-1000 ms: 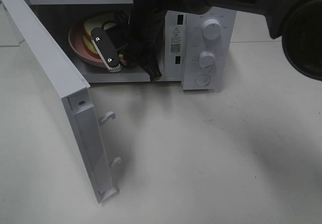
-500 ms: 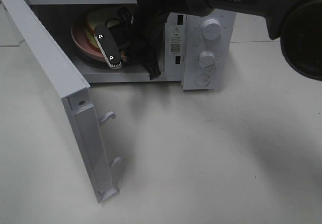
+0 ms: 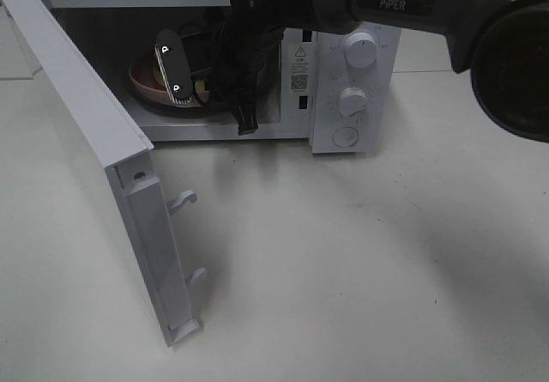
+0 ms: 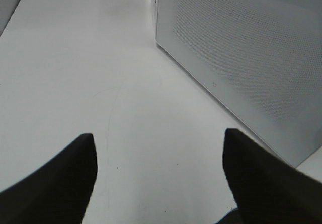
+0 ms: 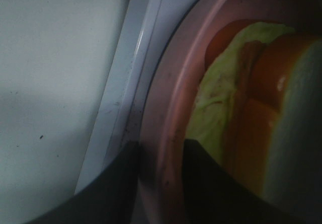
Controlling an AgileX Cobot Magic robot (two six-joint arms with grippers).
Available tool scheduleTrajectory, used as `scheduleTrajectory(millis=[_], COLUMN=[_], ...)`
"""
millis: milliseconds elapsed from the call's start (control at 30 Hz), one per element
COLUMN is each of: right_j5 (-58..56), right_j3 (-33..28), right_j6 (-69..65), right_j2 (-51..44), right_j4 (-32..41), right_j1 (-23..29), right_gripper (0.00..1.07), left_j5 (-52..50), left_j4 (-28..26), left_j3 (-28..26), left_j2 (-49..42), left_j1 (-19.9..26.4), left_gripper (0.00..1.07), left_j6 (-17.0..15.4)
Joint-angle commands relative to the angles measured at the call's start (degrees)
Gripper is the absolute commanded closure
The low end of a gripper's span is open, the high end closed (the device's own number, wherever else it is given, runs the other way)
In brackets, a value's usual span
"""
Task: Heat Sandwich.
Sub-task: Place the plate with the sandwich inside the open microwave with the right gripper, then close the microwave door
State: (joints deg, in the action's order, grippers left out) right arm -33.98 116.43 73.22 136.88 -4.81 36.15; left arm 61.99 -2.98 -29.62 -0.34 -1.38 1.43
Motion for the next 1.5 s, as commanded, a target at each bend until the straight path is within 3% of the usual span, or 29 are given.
scheduleTrajectory(millis=[33,500,800,967,1233,1500], right_j5=[-0.11,-14.09,-13.92,-14.73,-23.55,-31.00], right_j3=[0.57,-1.20,-15.01,-19.65,-21.03,-21.03], right_j6=[-0.80,-0.97,-0.97,-1.72,-14.32,-45.55], right_j2=[-0.92,-5.21,-15.01,-19.88,-23.38,-25.95], right_j4=[0.00,4.81,5.96,7.45,6.99,7.05], right_j1=[-0.11,0.06,0.63,2.12,3.09,3.21], right_gripper=[0.66,0.66,0.66,0.66,0.66,0.66], left_j5=[-0.74,-0.74,-0.74,-0.74,-0.74,-0.74], left_j4=[0.00,0.00,0.00,0.00,0.00,0.00], left_j3=[0.17,0.17,0.17,0.17,0.17,0.17], left_j2=[-1.32,-1.32,-1.32,-1.32,-1.32,-1.32], left_j1=[-0.23,-0.23,-0.23,-0.23,-0.23,-0.23], left_gripper=[0.40,0.40,0.40,0.40,0.40,0.40], left_j6=[-0.17,-0.17,-0.17,-0.17,-0.17,-0.17])
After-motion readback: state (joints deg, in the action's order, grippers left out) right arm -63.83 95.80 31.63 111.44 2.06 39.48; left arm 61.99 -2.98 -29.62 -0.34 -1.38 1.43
